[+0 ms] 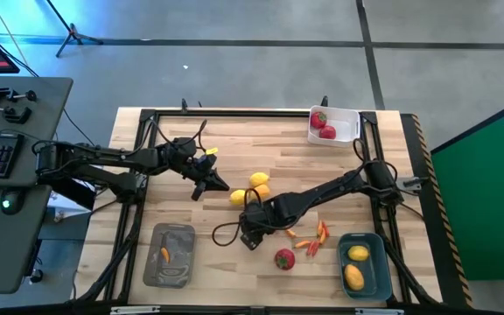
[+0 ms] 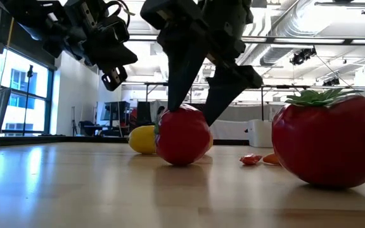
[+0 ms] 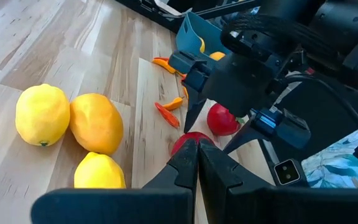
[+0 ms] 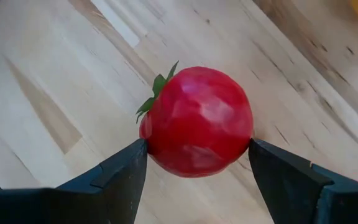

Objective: Sort produce into baskets
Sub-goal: Put the tomato into the white bin

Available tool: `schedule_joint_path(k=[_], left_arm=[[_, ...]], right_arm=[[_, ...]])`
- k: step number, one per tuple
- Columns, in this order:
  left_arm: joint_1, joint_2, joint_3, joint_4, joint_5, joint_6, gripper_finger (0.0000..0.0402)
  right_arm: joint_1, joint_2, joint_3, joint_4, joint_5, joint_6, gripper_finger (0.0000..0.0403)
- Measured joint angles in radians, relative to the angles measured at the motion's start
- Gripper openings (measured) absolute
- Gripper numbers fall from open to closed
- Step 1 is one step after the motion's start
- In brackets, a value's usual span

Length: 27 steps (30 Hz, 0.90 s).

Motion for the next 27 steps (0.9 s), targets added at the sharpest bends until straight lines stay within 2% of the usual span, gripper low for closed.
schedule_joint_path(k=[4,9,14,18,23,27], left_arm=[[0.000,0.000,0.000,0.000,0.000,0.000,0.0000],[0.000,0.000,0.000,0.000,0.000,0.000,0.0000],[0.000,0.000,0.000,0.000,0.000,0.000,0.0000],[0.000,0.000,0.000,0.000,0.000,0.000,0.0000],[0.000,0.000,0.000,0.000,0.000,0.000,0.0000],[0.000,0.000,0.000,0.000,0.000,0.000,0.0000]], right_arm=[[-0.011,0.000,0.000,0.000,-0.012,-0.051,0.0269],[-0.018,0.000,0.000,0.008,-0.017,-0.194,0.0269],[-0.019,0.000,0.000,0.020,-0.074,-0.329,0.0269],[-0.024,0.000,0.000,0.018,-0.112,-0.336,0.0269],[-0.038,-0.002,0.000,0.019,-0.133,-0.246,0.0270],[-0.038,-0.002,0.000,0.047,-0.117,-0.233,0.0287]])
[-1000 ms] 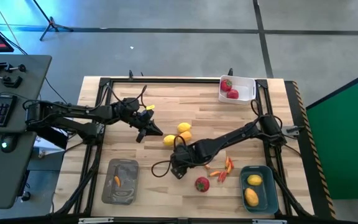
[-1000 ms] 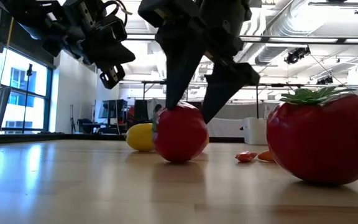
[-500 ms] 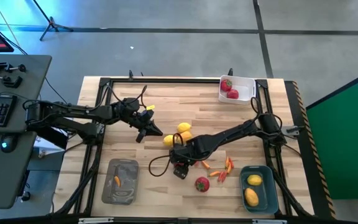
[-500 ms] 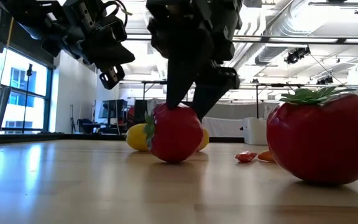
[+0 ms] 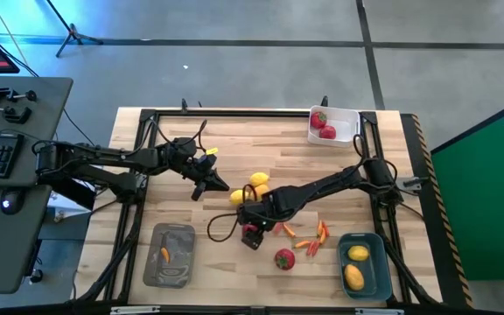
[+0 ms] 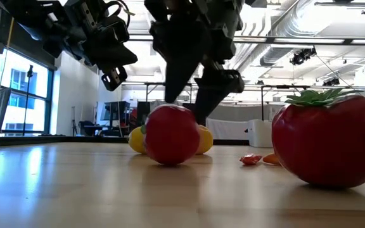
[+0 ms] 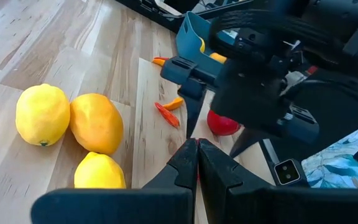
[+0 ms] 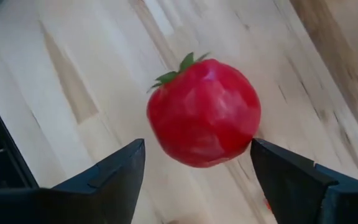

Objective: Sort produce into baskets
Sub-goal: Put the tomato into the white bin

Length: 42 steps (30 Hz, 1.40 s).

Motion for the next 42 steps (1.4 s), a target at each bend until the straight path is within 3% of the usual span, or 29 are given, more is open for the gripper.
schedule_joint_path(k=[3,9,20,30,38,42], left_arm=[[0.000,0.000,0.000,0.000,0.000,0.001,0.0000],[0.000,0.000,0.000,-0.007,0.000,0.023,0.0000],[0.000,0.000,0.000,-0.049,0.004,0.028,0.0000],[0.000,0.000,0.000,-0.055,0.002,0.035,0.0000],[0.000,0.000,0.000,-0.063,0.000,0.034,0.0000],[0.000,0.000,0.000,-0.063,0.000,0.034,0.0000]], right_arm=[[0.008,0.000,0.000,0.031,0.013,-0.056,0.0305],[0.013,-0.001,0.000,0.030,0.141,-0.192,0.0329],[0.044,0.002,-0.008,0.057,0.276,-0.457,0.0331],[0.038,0.058,-0.009,0.120,0.176,-0.468,0.0330],[0.039,0.088,-0.001,0.133,0.160,-0.428,0.0330],[0.031,0.094,0.037,0.098,0.120,-0.386,0.0308]])
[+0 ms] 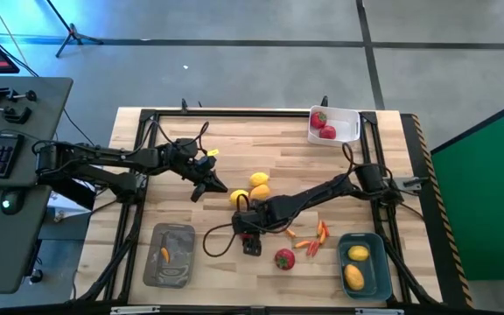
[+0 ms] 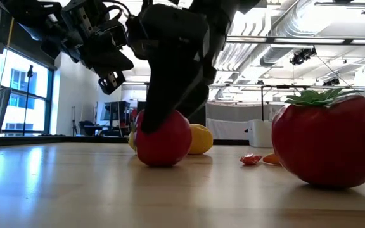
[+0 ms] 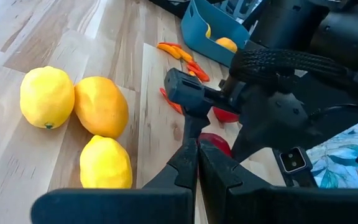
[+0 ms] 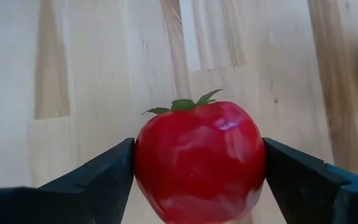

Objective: Sort produce into baskets
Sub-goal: Put the tomato into the white bin

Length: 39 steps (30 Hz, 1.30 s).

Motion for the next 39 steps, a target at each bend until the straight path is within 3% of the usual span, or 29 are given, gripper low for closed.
schedule_joint_path(k=[7,13,17,20,29,39], left_arm=[[0.000,0.000,0.000,0.012,-0.017,0.001,0.0000],[0.000,0.000,0.000,0.021,-0.113,0.017,0.0000],[0.000,0.000,0.000,0.021,-0.142,0.018,0.0000],[0.000,0.000,0.000,0.020,-0.145,0.018,0.0000],[0.002,0.000,0.000,0.012,-0.175,0.014,0.0000],[0.029,0.000,0.000,0.013,-0.312,-0.043,0.0000]], right_arm=[[-0.038,0.001,0.178,-0.225,0.000,0.063,0.0249],[-0.120,0.000,0.370,-0.576,0.045,0.134,0.0243],[-0.214,-0.004,0.483,-0.829,0.120,0.110,0.0242],[-0.312,-0.035,0.507,-0.918,0.175,0.060,0.0241],[-0.718,-0.207,0.291,-0.899,0.284,-0.106,0.0236],[-1.092,-0.414,-0.148,-0.545,0.306,-0.258,0.0236]])
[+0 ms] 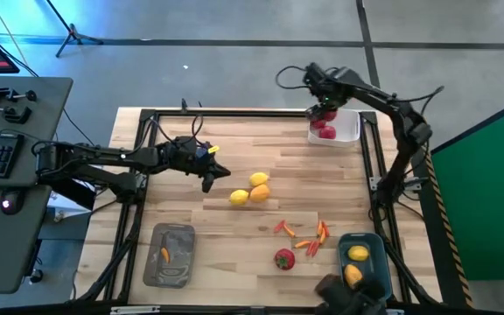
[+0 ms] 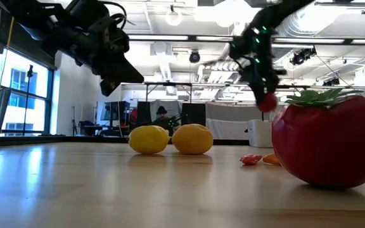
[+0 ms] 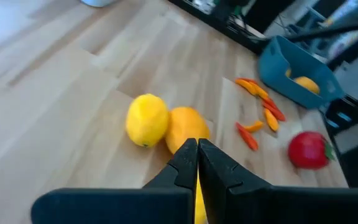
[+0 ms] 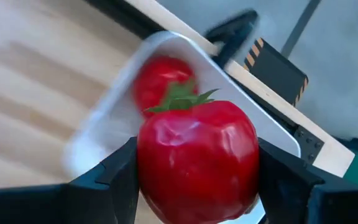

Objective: Sort produce into baskets
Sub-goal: Put the tomato into the white bin, then put the orange chili pepper into the black bin

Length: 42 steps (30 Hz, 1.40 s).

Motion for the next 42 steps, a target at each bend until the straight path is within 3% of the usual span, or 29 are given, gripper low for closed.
schedule_joint_path(k=[5,12,21,30,39,42], left_arm=[[0.014,0.000,0.000,0.000,-0.018,-0.042,0.0000],[0.015,0.000,0.000,0.000,-0.038,-0.065,0.0000],[0.015,0.000,0.000,0.000,-0.041,-0.080,0.0000],[0.015,0.000,0.000,0.000,-0.041,-0.080,0.0000],[0.015,0.000,0.000,0.000,-0.041,-0.079,0.0000],[0.015,0.000,0.000,0.000,-0.041,-0.079,0.0000]], right_arm=[[-0.087,-0.027,-0.149,0.118,-0.002,-0.024,0.0236],[-0.123,-0.026,-0.240,0.198,-0.005,-0.044,0.0243],[-0.131,-0.026,-0.237,0.171,-0.036,-0.049,0.0256],[-0.168,-0.026,-0.237,0.142,-0.039,-0.003,0.0329],[-0.176,-0.026,-0.237,0.207,-0.037,-0.033,0.0333],[-0.168,-0.032,-0.229,0.192,-0.048,-0.026,0.0314]])
